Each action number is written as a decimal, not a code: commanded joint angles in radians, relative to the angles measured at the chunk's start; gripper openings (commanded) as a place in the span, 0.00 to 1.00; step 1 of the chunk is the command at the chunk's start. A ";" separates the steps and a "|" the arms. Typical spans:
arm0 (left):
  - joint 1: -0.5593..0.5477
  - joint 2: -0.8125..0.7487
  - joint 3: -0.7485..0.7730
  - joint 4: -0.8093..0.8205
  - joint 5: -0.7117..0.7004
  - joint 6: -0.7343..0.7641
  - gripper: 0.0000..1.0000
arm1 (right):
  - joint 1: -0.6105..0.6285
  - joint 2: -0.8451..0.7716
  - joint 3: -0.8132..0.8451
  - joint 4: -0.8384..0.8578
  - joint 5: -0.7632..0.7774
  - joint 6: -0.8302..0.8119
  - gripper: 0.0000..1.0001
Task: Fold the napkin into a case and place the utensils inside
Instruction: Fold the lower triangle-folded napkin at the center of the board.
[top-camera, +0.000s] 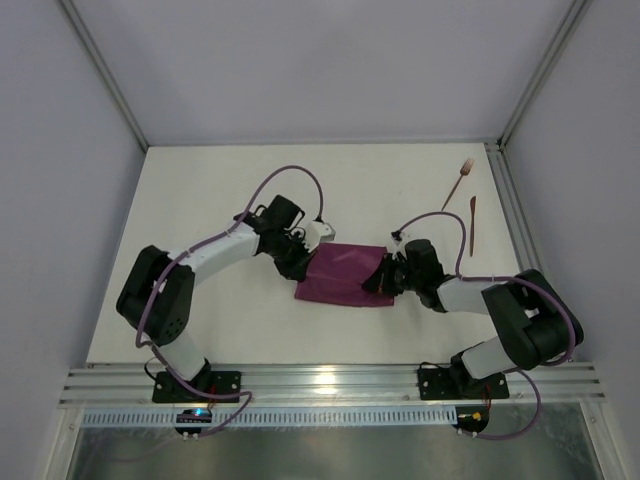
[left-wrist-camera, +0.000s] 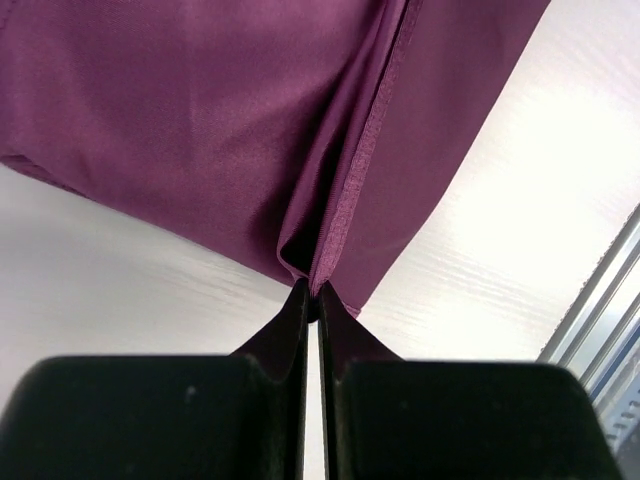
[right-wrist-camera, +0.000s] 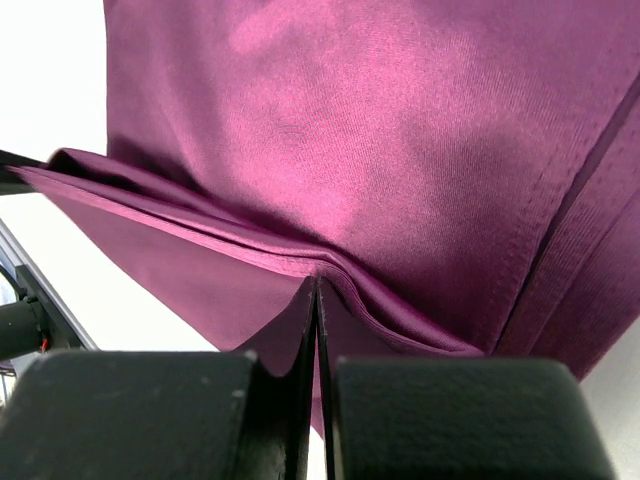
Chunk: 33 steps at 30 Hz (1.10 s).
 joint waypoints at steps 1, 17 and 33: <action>-0.001 -0.052 0.005 0.057 -0.028 -0.028 0.00 | -0.012 -0.025 0.002 -0.013 0.015 -0.048 0.03; -0.001 0.138 0.054 0.074 -0.114 -0.134 0.00 | 0.045 -0.097 0.103 -0.064 -0.098 -0.183 0.06; -0.001 0.106 0.056 0.079 -0.160 -0.133 0.22 | 0.117 0.185 0.019 0.274 -0.078 0.016 0.03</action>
